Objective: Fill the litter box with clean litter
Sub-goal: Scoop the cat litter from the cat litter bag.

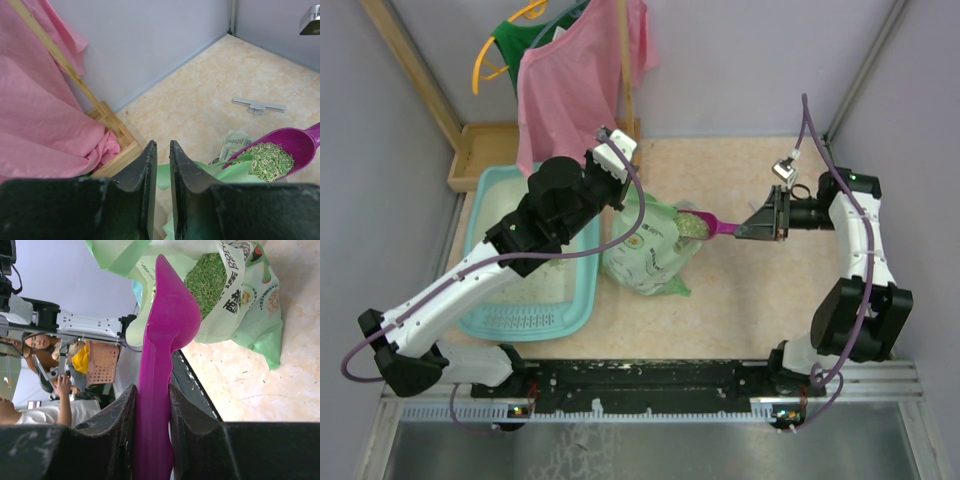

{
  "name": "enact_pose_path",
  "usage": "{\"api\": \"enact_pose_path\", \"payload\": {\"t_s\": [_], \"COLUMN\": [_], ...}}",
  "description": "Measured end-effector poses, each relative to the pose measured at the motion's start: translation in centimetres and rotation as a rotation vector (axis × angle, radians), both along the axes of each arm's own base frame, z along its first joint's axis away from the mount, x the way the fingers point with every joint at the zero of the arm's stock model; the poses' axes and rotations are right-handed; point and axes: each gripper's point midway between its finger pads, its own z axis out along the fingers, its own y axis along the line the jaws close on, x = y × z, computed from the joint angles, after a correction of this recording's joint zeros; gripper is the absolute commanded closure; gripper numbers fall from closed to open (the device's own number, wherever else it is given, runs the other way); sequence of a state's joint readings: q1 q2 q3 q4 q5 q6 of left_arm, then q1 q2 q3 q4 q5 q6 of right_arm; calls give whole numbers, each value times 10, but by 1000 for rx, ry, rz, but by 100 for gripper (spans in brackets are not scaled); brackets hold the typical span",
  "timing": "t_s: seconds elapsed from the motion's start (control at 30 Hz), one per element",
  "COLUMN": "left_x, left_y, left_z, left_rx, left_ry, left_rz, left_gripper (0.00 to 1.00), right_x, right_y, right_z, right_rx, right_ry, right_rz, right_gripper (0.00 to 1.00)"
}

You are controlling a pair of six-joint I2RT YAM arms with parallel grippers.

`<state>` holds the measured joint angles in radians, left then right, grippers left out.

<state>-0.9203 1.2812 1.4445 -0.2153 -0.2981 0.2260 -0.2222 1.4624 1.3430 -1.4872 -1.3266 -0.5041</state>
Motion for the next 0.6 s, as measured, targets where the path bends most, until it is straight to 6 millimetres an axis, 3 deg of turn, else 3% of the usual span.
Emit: {"api": "enact_pose_path", "payload": {"t_s": [0.33,0.6], "left_x": [0,0], "left_y": [0,-2], "left_z": [-1,-6], "left_rx": [1,6], "left_ry": [2,7], "left_rz": [0,-8], "left_gripper": [78,78], "right_x": [6,5], "right_y": [-10,-12], "right_z": [6,-1], "right_rx": [-17,-59], "right_ry": [-22,-15], "right_rz": [-37,-33], "right_gripper": [100,100]}}
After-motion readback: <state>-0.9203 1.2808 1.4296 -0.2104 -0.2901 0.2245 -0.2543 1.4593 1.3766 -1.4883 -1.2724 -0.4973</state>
